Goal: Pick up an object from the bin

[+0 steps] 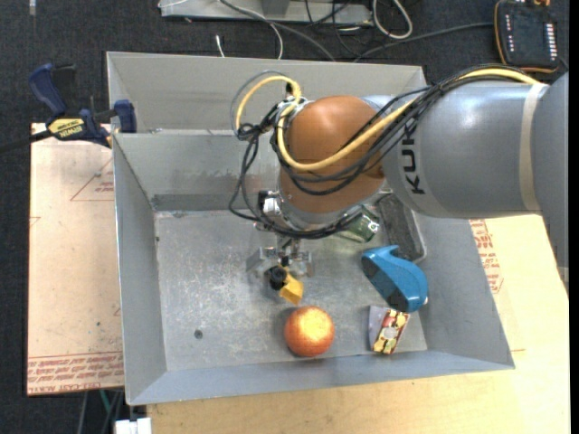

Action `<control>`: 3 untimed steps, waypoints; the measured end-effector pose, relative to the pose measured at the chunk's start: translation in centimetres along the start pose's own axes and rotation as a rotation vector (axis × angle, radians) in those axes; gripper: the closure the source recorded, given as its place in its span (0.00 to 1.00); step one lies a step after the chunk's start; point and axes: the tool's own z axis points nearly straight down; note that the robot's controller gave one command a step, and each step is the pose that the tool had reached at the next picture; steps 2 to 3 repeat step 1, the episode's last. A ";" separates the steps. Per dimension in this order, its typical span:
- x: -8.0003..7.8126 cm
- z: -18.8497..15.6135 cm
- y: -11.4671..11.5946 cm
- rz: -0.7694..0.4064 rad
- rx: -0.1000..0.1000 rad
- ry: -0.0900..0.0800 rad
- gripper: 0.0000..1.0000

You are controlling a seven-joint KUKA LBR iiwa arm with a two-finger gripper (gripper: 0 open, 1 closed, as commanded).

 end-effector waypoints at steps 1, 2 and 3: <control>-0.1 -5.4 0.0 0.002 0.000 -0.002 1.00; -0.1 -5.4 0.0 0.002 0.000 -0.002 1.00; -0.1 -5.4 0.0 0.002 0.000 -0.002 1.00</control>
Offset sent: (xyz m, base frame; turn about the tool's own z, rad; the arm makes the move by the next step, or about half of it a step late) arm 0.0003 0.0005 0.0503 0.0017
